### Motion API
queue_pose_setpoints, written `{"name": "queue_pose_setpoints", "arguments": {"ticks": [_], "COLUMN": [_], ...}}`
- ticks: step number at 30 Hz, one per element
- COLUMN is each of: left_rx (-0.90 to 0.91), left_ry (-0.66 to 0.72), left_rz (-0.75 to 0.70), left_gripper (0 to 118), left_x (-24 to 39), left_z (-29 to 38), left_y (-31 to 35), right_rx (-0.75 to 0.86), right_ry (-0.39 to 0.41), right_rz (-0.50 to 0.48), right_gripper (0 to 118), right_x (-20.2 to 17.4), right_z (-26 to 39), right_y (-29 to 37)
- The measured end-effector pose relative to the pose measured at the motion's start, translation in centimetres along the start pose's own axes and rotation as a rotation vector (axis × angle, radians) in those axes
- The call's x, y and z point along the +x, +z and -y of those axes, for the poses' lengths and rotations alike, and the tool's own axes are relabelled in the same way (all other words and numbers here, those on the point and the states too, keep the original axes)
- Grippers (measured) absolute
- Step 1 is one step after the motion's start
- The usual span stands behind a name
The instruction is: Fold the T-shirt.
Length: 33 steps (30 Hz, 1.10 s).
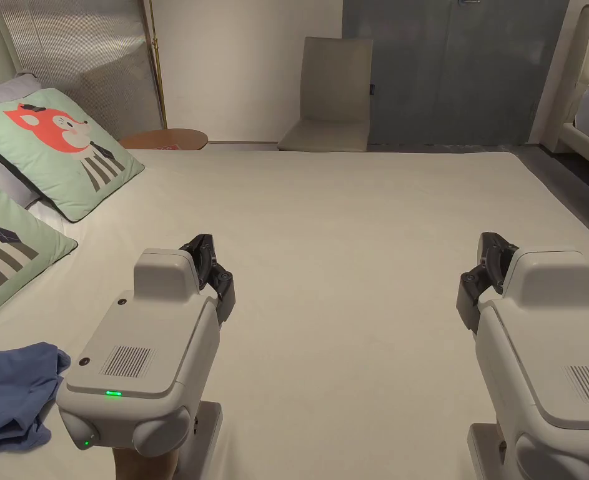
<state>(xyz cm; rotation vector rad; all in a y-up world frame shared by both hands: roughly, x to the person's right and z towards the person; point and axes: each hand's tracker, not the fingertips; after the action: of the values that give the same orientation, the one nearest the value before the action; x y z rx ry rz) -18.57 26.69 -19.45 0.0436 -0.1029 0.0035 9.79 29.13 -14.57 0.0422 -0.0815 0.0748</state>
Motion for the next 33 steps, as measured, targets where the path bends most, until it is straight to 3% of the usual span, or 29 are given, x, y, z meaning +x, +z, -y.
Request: {"name": "queue_pose_setpoints", "arguments": {"ticks": [18,19,20,21,22,23,24,33], "left_rx": [0.004,0.004,0.006,0.005,-0.001,-0.004,-0.003,0.014], "left_ry": [0.009,0.010,0.015,0.017,0.019,0.023,0.026,0.011], "left_rz": [-0.008,-0.010,-0.009,-0.009,-0.006,-0.001,0.004,-0.017], "left_gripper": [2,10,29,64,88,104,110,110], "left_x": [-0.39,-0.43,-0.42,-0.44,-0.51,-0.58,-0.58,-0.49], "left_z": [0.33,0.34,0.28,0.25,0.20,0.19,0.15,0.38], "left_y": [-0.35,-0.36,-0.26,-0.24,-0.30,-0.36,-0.27,0.02], "right_rx": [-0.013,-0.014,-0.016,-0.016,-0.025,-0.030,-0.030,-0.028], "right_ry": [0.004,0.007,0.008,0.007,0.004,-0.001,-0.006,-0.017], "right_rz": [0.006,0.010,0.015,0.014,0.011,0.011,0.015,0.041], "right_gripper": [1,5,20,55,81,102,117,118], "right_x": [0.00,-0.01,-0.03,-0.03,0.01,0.04,0.04,0.43], "right_z": [0.31,0.31,0.32,0.32,0.33,0.34,0.41,0.67], "right_y": [-0.08,-0.09,-0.09,-0.09,-0.19,-0.27,-0.35,-0.22]}}
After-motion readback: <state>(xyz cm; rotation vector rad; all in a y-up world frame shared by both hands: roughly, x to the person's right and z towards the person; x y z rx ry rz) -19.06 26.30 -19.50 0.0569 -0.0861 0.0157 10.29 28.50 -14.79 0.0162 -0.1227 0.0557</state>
